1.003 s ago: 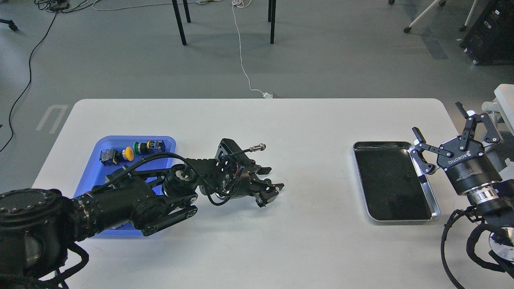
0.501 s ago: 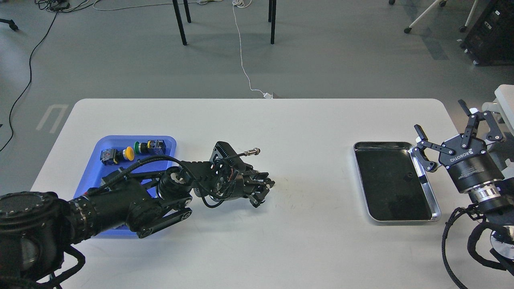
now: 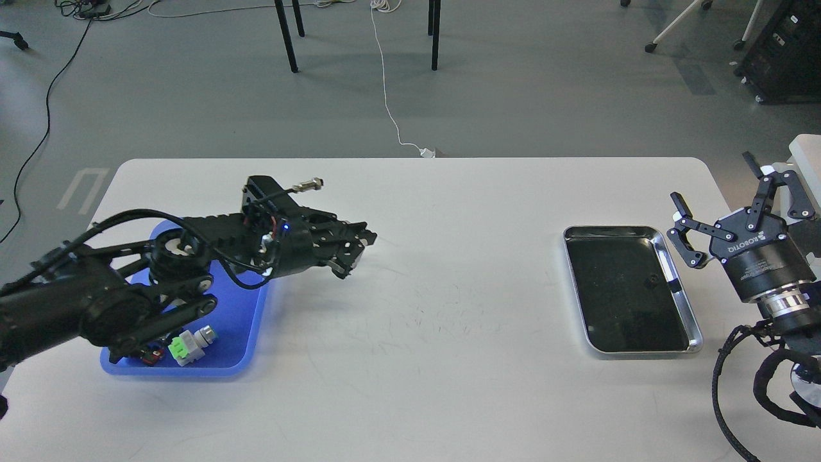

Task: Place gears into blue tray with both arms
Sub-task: 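Lower the held black ring into the blue tray and release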

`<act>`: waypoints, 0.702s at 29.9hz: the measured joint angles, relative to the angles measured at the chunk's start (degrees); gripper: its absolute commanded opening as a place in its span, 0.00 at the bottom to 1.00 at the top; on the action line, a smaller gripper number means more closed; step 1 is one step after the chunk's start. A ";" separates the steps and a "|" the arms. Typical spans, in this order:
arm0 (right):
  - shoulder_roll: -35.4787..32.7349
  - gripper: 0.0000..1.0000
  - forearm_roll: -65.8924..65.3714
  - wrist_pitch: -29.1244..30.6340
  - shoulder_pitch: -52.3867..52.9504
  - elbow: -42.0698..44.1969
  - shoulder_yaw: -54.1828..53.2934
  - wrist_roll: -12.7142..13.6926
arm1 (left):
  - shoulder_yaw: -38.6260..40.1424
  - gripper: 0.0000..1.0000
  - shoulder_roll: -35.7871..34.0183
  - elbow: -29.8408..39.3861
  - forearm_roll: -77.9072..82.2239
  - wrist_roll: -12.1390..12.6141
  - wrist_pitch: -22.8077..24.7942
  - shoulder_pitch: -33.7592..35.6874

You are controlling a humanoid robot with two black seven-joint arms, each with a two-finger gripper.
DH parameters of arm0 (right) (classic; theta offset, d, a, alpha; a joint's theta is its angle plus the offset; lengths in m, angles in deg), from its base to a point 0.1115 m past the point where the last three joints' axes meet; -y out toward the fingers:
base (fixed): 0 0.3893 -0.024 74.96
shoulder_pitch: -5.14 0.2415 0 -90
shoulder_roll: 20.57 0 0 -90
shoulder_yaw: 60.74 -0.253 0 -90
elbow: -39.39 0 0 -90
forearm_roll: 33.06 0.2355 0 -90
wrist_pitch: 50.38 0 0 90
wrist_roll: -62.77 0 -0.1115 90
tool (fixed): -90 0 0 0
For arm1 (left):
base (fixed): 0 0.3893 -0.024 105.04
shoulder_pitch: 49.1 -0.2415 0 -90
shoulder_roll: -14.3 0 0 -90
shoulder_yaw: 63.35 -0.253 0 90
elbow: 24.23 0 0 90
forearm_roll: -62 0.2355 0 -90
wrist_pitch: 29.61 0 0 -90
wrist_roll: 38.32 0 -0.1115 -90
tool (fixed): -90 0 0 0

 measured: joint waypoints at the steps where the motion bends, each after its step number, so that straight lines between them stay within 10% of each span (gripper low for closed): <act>1: -0.01 0.99 0.00 -0.06 0.00 0.00 -0.02 0.00 | -0.04 0.11 -3.46 1.02 -1.21 -0.34 -0.02 -0.32; 7: 0.06 0.99 -0.02 -0.21 0.10 0.00 -0.04 0.00 | -0.37 0.12 -16.11 1.53 -3.42 -5.21 -2.06 -7.23; 17: 0.04 0.99 -0.02 -0.24 0.72 -0.49 0.09 0.00 | -0.66 0.16 -16.39 -8.16 -3.23 -5.81 -5.03 -14.07; 21: -0.06 0.99 -0.07 -0.24 0.76 -0.68 0.15 0.07 | -0.72 0.38 -14.30 -12.48 -3.20 -5.98 -5.09 -14.22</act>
